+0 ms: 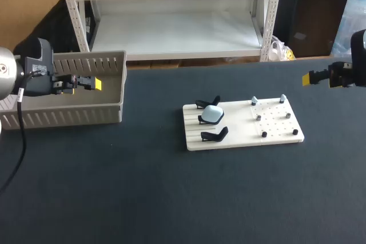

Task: Pick up each earbud case from the left stands, insert the matching earbuds, close the lid, and place the case in the box.

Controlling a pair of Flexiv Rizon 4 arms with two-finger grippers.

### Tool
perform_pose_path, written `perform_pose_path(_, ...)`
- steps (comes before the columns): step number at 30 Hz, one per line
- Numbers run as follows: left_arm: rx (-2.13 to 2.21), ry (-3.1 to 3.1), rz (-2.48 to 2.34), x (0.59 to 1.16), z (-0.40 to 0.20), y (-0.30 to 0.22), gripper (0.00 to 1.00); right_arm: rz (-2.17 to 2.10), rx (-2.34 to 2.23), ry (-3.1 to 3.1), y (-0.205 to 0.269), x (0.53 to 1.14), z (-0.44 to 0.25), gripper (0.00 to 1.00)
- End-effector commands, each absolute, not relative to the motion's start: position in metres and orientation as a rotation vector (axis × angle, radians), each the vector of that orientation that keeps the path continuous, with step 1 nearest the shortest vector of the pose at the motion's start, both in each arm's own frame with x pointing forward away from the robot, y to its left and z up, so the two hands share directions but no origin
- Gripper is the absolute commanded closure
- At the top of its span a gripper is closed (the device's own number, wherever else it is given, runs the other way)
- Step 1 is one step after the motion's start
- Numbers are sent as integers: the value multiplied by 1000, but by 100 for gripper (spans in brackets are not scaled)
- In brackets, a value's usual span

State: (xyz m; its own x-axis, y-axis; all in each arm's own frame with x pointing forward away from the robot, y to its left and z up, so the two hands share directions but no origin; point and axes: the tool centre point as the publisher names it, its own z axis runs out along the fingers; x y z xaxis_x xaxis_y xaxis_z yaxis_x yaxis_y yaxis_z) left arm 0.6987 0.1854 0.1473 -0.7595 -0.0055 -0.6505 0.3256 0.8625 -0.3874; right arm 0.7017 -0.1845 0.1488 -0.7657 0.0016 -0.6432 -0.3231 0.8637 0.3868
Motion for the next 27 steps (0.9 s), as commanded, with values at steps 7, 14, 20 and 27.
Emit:
perform_pose_path(7, 230, 2369, -639, 700, 149, 185, 0, 642, -233, 2372, -185, 702, 149, 0)
perform_pose_path(14, 230, 2369, -639, 700, 149, 185, 0, 642, -233, 2372, -185, 702, 149, 0)
perform_pose_path(20, 230, 2369, -639, 700, 149, 185, 0, 642, -233, 2372, -185, 702, 149, 0)
perform_pose_path(27, 346, 2343, -729, 705, 153, 167, 0, 642, -233, 2372, -185, 702, 149, 0)
